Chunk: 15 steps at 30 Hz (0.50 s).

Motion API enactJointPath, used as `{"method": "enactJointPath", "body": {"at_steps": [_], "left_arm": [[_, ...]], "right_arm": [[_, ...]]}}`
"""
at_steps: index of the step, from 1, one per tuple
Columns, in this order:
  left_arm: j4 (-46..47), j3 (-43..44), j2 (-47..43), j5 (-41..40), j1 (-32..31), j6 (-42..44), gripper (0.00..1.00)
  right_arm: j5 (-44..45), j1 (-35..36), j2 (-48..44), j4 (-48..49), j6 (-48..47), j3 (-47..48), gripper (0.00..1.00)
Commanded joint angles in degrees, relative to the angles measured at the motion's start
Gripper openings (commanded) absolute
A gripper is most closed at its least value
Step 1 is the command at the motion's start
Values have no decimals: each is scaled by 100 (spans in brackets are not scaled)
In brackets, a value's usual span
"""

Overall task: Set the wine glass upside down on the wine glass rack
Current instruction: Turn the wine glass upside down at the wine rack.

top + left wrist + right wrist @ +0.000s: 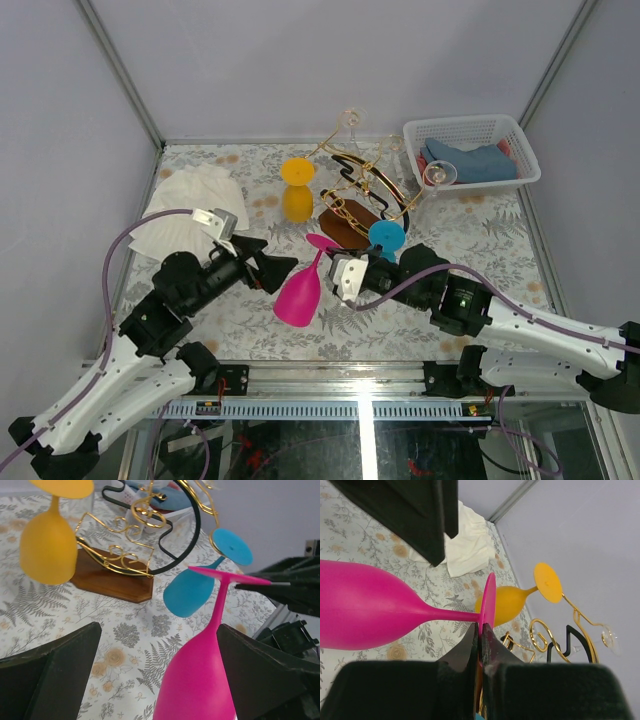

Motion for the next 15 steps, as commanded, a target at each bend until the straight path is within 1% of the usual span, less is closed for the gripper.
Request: {"method": "enactJointPath", "body": {"at_steps": [1, 3, 5, 8, 12, 15], "left_arm": [[1037, -252, 108, 840, -24, 230, 100], [1202, -304, 192, 974, -90, 235, 100], [1280, -334, 197, 926, -183, 293, 100], [1361, -369, 228, 915, -277, 406, 100], [1778, -515, 329, 1186, -349, 471, 94], [2105, -640, 349, 1241, -388, 516, 86]], "right_arm": [[-611, -292, -118, 111, 270, 425, 0], [-688, -350, -101, -102, 244, 510, 0], [-722, -363, -97, -264, 212, 571, 0], [-748, -361, -118, -230, 226, 539, 0], [-853, -358, -92, -134, 292, 566, 0], [-916, -363, -37, -115, 392, 598, 0]]}}
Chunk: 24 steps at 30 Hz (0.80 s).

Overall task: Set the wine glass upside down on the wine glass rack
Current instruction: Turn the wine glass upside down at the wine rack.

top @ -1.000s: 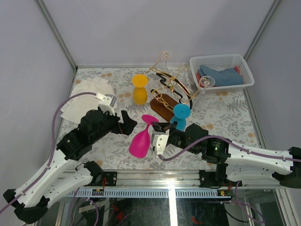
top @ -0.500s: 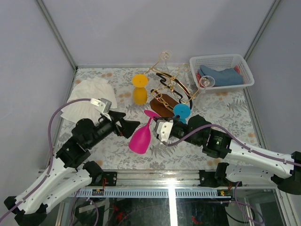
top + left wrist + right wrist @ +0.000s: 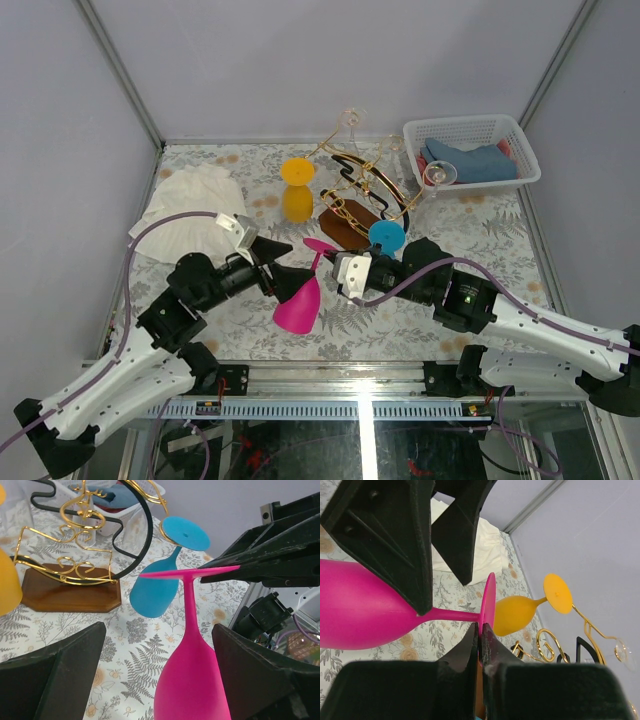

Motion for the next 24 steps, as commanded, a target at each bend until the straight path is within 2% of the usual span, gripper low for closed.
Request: {"method": "enactJointPath", "body": {"at_steps": [1, 11, 17, 24], "left_arm": [[936, -195, 38, 286, -83, 224, 82], [1261, -162, 438, 439, -99, 96, 60], [1351, -162, 520, 518, -99, 120, 51], [1292, -132, 596, 500, -95, 118, 29]], "right_arm": [[-199, -39, -28, 246, 239, 308, 0], [11, -39, -59, 735, 55, 95, 0], [94, -39, -96, 1024, 58, -56, 0], [200, -38, -109, 1197, 35, -181, 0]]}}
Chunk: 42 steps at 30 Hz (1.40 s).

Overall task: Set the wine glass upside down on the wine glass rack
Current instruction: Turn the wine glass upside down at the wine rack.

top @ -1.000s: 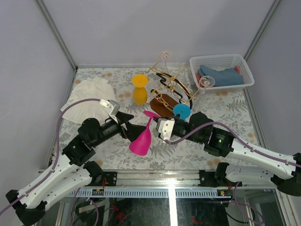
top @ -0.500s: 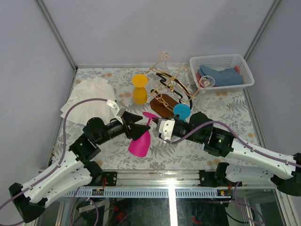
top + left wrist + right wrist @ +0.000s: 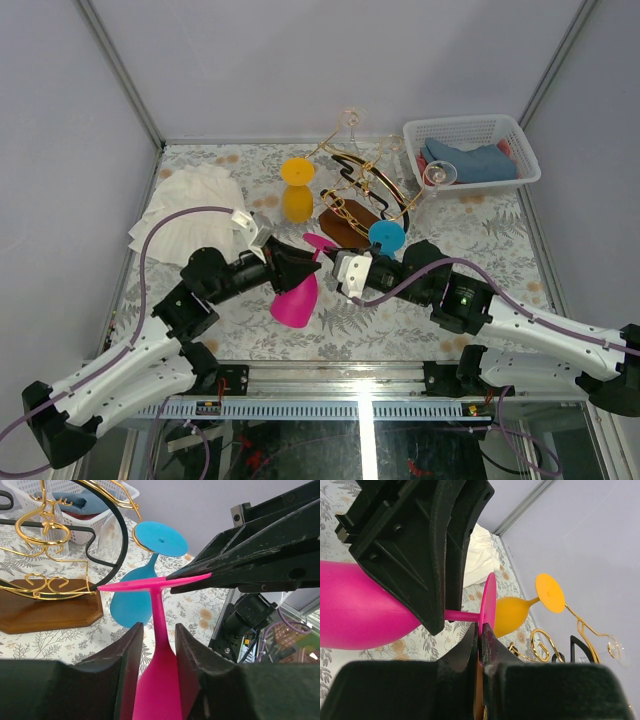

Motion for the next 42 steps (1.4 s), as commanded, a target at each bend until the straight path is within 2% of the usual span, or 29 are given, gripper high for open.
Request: {"method": "enactJointPath", "body": {"at_steps": [1, 4, 5, 9, 12, 16, 26, 29, 35, 42], "left_arm": [[191, 33, 34, -47, -31, 96, 24], [71, 78, 70, -169, -32, 109, 1], [47, 100, 94, -196, -32, 113, 0], [29, 195, 301, -337, -39, 26, 0], [99, 209, 481, -573, -29, -200, 0], [309, 21, 358, -797, -38, -485, 0], [113, 153, 163, -875, -34, -312, 0], [346, 56, 155, -875, -33, -347, 0], [989, -304, 115, -860, -31, -190, 0], [2495, -895, 249, -792, -35, -5, 0]], "right_arm": [[146, -30, -132, 819, 3, -27, 0], [231, -35, -171, 992, -14, -161, 0], [252, -33, -159, 1001, -27, -167, 0], [247, -32, -152, 930, -49, -101, 0], [270, -34, -170, 862, -58, -52, 4], [329, -31, -203, 702, -104, -18, 12], [26, -34, -468, 290, -4, 4, 33], [-104, -30, -590, 10, 9, 52, 44], [98, -29, -1149, -166, 155, -156, 57], [736, -32, -1919, -364, 578, -293, 63]]}}
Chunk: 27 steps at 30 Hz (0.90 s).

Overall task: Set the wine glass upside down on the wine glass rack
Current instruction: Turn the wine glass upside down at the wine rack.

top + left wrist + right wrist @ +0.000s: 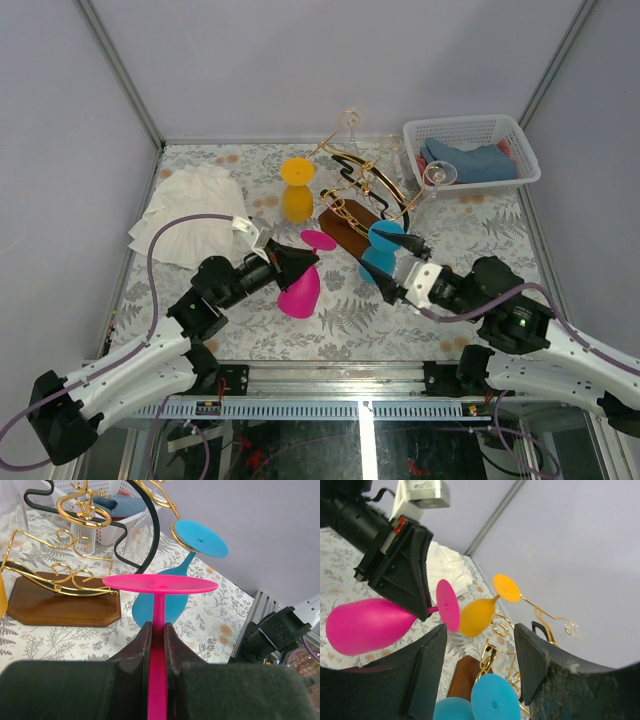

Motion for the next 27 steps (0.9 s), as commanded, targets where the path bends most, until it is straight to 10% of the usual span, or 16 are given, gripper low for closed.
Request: {"method": "enactJointPath", "body": {"at_steps": [1, 27], "left_arm": [[1615, -156, 169, 59, 18, 334, 0], [4776, -283, 1840, -82, 20, 1105, 0]], "right_arm": [[567, 6, -405, -113, 414, 37, 64], [1527, 0, -1513, -1475, 1718, 313, 73]]}}
